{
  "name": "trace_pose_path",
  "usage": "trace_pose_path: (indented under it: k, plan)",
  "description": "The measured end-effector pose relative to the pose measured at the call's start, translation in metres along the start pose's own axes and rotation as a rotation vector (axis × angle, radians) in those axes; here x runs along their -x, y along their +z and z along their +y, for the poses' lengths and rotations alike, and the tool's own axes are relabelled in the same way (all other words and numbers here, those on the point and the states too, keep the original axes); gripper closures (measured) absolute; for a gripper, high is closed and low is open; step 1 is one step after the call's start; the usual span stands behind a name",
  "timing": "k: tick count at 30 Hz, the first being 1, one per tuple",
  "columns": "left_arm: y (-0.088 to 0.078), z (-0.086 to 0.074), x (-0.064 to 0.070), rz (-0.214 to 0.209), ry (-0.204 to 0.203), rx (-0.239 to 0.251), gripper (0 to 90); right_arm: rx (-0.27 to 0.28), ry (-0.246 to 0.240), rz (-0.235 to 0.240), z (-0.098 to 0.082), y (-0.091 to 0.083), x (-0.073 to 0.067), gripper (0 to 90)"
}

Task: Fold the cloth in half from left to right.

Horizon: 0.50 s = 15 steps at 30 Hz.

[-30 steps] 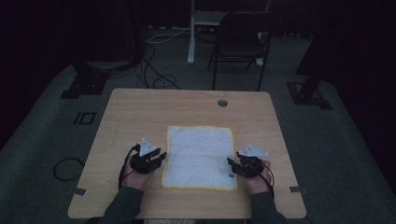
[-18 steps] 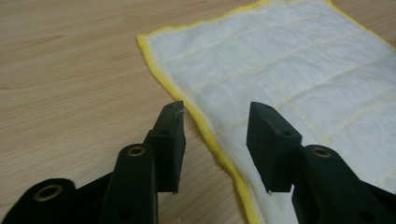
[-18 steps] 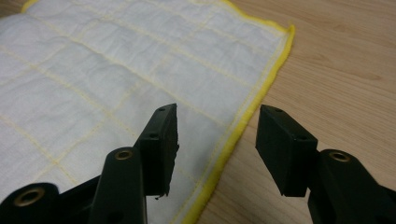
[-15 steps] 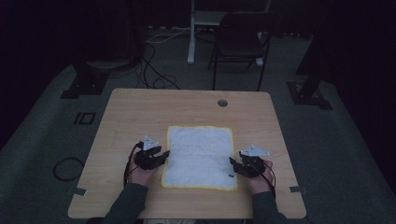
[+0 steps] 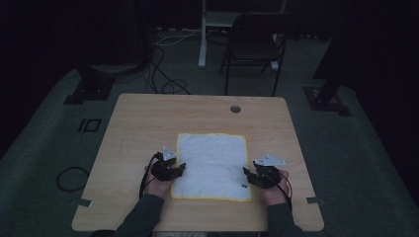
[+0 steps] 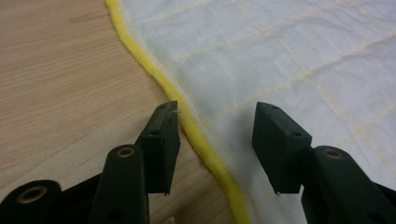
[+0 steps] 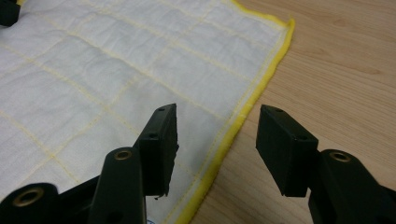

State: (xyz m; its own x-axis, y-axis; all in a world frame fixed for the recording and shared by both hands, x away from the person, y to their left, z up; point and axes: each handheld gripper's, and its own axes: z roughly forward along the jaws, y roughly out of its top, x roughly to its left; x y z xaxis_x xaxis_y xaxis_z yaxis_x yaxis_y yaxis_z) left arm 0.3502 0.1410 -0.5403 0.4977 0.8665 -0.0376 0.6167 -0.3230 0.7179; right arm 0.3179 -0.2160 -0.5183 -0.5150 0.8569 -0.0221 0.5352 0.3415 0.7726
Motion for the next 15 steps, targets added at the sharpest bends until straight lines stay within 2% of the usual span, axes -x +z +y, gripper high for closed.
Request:
trace_pose_path:
  k: [9,13,15]
  plan:
    - [0.0081,0.0057,0.0035,0.034,0.003,0.010,50.4,-0.008,0.000,-0.009,-0.0017,0.0022,0.0011,47.9]
    - [0.0085,0.0056,0.0044,0.034,0.004,0.013,51.5,-0.007,0.000,-0.008,-0.0018,0.0023,0.0013,47.9]
    - [0.0083,0.0056,0.0046,0.021,0.012,0.014,55.2,-0.007,0.001,-0.009,-0.0021,0.0030,0.0012,47.8]
